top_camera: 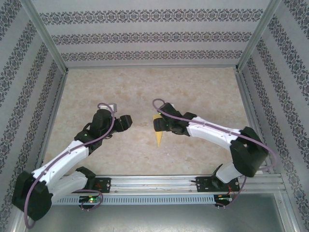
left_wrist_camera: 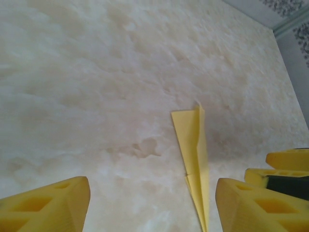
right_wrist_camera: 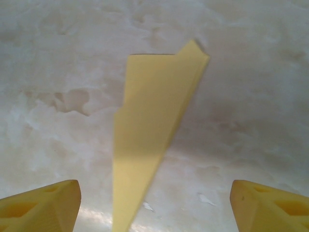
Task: Fold a paper plane with a square sheet of paper (fold left side to right side)
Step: Pick up the paper plane at the center of the table.
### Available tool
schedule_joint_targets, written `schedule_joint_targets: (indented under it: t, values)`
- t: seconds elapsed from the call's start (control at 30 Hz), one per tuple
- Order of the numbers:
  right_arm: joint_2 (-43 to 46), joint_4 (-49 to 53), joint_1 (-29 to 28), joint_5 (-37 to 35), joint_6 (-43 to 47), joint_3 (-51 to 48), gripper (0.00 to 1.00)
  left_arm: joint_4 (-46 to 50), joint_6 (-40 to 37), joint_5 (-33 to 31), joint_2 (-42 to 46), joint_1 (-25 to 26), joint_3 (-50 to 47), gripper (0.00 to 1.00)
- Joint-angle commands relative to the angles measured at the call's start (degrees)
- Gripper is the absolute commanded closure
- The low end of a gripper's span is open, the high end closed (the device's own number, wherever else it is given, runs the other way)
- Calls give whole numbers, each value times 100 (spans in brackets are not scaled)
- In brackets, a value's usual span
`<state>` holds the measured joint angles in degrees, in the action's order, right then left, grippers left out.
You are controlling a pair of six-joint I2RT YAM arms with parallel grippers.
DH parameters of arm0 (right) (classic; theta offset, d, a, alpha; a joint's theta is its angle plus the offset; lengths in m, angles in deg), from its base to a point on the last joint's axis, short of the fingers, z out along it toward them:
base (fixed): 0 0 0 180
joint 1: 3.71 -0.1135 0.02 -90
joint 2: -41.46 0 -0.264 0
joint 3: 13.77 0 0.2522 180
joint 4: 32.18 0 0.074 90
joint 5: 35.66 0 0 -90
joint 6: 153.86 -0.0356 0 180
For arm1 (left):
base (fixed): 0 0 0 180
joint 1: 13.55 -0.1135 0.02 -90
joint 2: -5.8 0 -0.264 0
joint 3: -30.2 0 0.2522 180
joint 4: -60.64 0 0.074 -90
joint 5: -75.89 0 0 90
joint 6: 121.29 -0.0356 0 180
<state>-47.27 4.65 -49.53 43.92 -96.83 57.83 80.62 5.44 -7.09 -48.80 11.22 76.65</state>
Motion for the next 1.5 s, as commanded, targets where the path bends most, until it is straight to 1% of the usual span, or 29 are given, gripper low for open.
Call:
schedule_joint_targets:
  t: [0.0,0.1,0.23,0.43,0.57,0.8,0.9,1.07,1.17,1.2,1.37,1.47]
  values:
    - [-530,369,-234,-436,54,461,19,467,-292,-171,421,-256,-190,29]
    - [-1018,554,-337,-560,62,865,20,521,-280,-110,563,-406,-268,29]
    - [-1485,679,-366,-702,54,1151,22,582,-302,-20,528,-486,-276,29]
    - [-1892,725,-362,-701,2,1334,26,600,-316,-4,486,-520,-289,29]
    - [-2029,705,-332,-673,-49,1327,30,639,-327,-5,489,-529,-276,29]
    - [-1997,589,-230,-571,-100,1179,45,661,-338,-11,495,-552,-261,29]
    - [-1958,559,-193,-542,-87,1126,55,670,-333,-8,490,-544,-262,29]
    - [-1895,558,-140,-521,-87,1059,68,730,-349,-12,503,-544,-225,29]
    - [-1827,558,-130,-531,-69,1011,80,774,-360,-17,512,-553,-186,30]
    - [-1787,558,-132,-524,-61,995,82,776,-355,-17,511,-555,-182,29]
    - [-1503,583,-120,-593,-44,883,85,791,-342,-8,512,-554,-155,30]
    - [-1306,574,-94,-593,-43,778,95,793,-342,-17,504,-553,-126,30]
